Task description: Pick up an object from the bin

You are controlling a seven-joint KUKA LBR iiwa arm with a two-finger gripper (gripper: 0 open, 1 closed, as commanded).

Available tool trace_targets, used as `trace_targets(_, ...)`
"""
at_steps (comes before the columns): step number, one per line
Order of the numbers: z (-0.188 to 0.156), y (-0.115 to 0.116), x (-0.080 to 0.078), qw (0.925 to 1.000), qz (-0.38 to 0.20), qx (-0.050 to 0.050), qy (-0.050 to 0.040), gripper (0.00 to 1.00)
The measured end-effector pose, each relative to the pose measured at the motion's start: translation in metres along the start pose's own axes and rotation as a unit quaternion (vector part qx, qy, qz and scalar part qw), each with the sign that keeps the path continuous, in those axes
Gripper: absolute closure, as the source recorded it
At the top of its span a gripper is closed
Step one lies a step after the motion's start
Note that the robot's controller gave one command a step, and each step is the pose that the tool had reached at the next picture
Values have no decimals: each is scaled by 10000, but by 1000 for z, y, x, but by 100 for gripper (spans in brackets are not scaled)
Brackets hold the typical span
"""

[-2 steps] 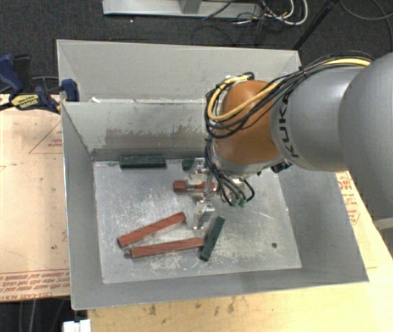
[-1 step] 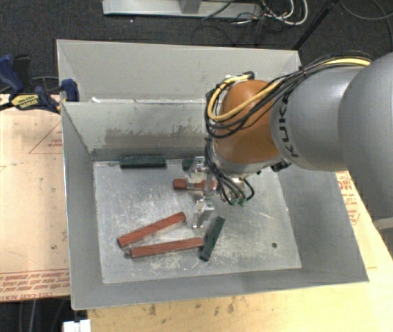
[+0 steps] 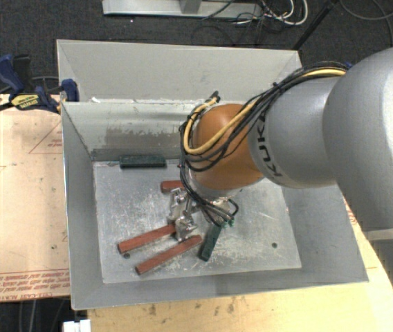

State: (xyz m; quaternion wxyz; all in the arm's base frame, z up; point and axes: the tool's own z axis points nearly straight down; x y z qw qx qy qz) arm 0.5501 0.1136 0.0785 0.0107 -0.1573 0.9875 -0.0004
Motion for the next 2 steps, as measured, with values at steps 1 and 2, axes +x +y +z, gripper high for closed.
trace_targets(1, 0, 0, 0, 10000, 1, -1, 0, 100)
trace_targets(2, -142, -21, 7, 9996, -279, -25, 88, 100)
